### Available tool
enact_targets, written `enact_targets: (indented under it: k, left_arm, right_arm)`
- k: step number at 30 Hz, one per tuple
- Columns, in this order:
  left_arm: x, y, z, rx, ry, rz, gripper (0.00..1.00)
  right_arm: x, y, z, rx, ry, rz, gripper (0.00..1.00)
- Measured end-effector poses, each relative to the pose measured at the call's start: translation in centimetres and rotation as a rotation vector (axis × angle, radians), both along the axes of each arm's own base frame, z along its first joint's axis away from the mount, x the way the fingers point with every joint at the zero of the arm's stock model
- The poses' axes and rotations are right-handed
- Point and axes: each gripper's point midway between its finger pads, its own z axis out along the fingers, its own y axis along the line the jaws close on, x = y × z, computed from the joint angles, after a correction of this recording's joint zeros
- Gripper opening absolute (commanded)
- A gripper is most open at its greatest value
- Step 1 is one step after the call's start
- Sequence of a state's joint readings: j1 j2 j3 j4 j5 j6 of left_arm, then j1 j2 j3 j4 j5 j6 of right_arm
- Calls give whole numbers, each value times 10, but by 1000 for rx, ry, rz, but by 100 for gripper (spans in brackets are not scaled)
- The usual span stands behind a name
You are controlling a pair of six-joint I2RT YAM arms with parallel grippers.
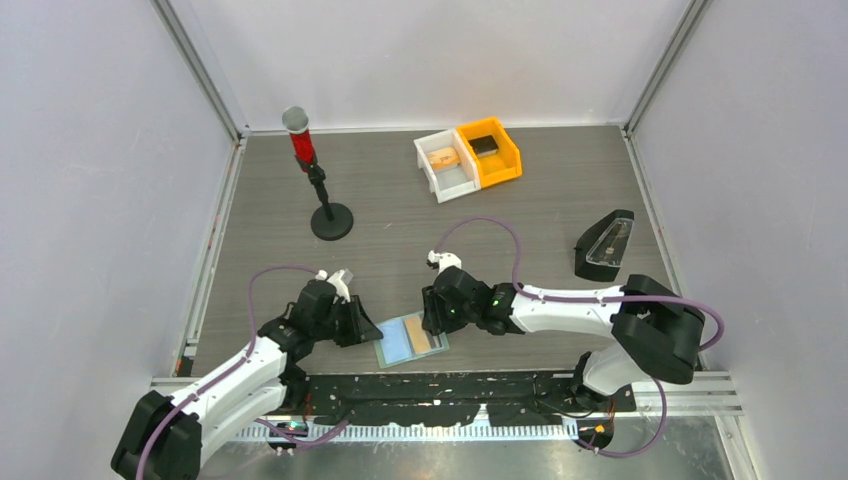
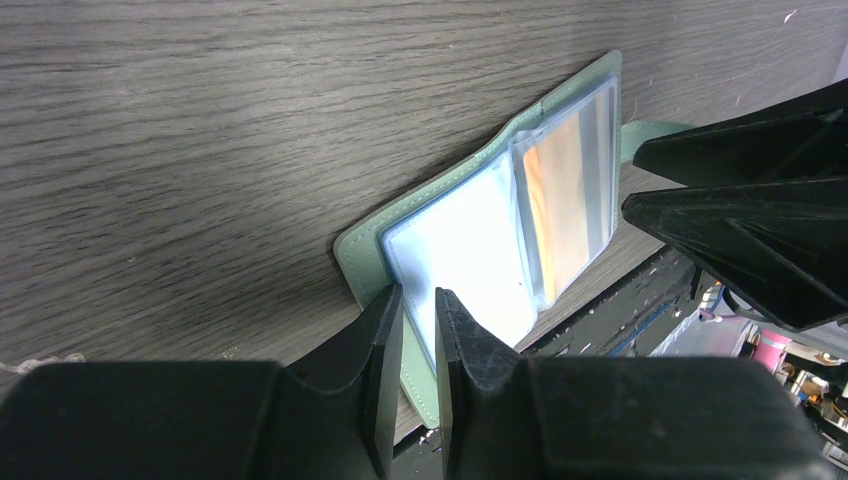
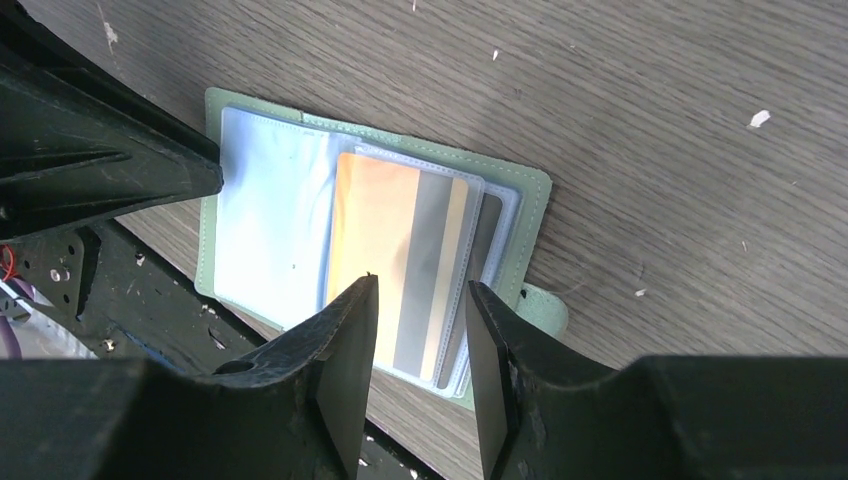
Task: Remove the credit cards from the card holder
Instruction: Remove the credit card from the card holder.
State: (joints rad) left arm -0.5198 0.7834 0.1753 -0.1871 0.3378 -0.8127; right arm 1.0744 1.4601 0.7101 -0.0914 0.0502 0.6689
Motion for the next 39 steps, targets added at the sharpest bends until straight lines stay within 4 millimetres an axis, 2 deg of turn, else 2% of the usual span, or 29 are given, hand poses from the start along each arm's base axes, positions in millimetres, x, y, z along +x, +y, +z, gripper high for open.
enact_targets:
  k: [11, 39]
  left_arm:
    - [0, 0, 0, 0, 0, 0, 20]
    - [0, 0, 0, 0, 0, 0, 20]
  right_arm:
    - [-1, 2, -11, -20, 15, 9, 44]
    - [1, 15, -6, 10, 24, 29, 44]
